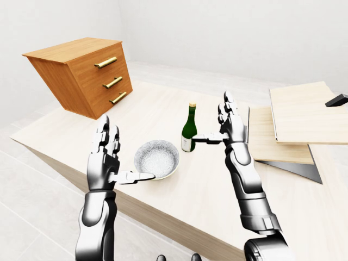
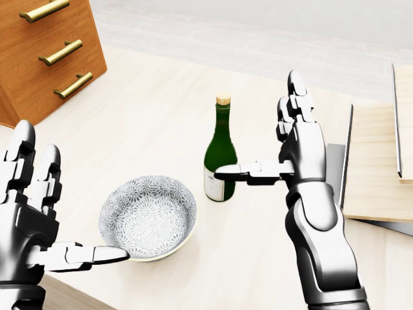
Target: Put the wine bottle on the wine rack.
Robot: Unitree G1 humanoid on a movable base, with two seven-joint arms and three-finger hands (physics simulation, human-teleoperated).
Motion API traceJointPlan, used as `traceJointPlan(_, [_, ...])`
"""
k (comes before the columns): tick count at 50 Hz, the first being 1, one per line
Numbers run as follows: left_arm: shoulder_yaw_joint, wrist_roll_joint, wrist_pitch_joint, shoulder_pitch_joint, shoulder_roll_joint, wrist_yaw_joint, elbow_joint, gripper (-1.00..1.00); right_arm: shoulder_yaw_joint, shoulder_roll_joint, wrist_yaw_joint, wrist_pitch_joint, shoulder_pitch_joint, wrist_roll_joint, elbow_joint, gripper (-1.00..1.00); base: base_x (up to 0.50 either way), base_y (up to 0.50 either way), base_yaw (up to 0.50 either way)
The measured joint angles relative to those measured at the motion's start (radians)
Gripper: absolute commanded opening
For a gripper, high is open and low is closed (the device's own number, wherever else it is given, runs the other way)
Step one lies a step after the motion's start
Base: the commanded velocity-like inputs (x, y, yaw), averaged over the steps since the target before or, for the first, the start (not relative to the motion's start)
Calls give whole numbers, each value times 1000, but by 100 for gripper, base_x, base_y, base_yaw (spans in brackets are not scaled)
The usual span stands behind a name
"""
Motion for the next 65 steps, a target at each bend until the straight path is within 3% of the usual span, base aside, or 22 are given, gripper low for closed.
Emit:
traceJointPlan(32, [25, -4, 0, -4, 4, 1, 27, 100, 5, -7, -79, 0, -215, -20, 281, 100, 0, 0, 0])
traceJointPlan(52, [31, -3, 0, 3, 5, 3, 6, 100, -8, -14, -87, -4, -358, -9, 605, 100, 0, 0, 0])
traceJointPlan(65, [38, -3, 0, -2, 6, 1, 16, 100, -8, -12, -83, -35, -435, -9, 749, 100, 0, 0, 0])
